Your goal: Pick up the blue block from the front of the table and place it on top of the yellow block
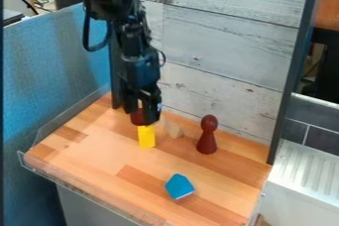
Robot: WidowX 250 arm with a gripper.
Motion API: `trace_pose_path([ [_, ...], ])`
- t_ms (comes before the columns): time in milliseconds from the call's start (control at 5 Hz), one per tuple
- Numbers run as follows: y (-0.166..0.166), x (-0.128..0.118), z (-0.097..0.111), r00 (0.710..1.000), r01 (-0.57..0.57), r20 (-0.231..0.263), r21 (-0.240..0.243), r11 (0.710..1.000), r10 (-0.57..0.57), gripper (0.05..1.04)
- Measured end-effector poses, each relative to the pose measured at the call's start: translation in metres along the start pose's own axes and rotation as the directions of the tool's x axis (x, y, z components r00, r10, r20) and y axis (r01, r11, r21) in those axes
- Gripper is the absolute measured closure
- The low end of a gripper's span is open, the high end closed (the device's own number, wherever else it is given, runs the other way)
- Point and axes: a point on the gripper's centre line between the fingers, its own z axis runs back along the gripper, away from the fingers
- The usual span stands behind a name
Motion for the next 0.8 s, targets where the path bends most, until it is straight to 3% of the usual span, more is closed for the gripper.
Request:
trace_pose_path([
  [200, -0.031, -0.005, -0.029, 0.966, 0.253, -0.056, 0.012, 0.967, -0.252, 0.083],
  [400, -0.046, -0.01, -0.034, 0.932, 0.361, -0.049, 0.068, 0.93, -0.359, 0.083],
  [800, -0.072, -0.015, -0.049, 0.881, 0.472, -0.037, 0.044, 0.88, -0.471, 0.083],
])
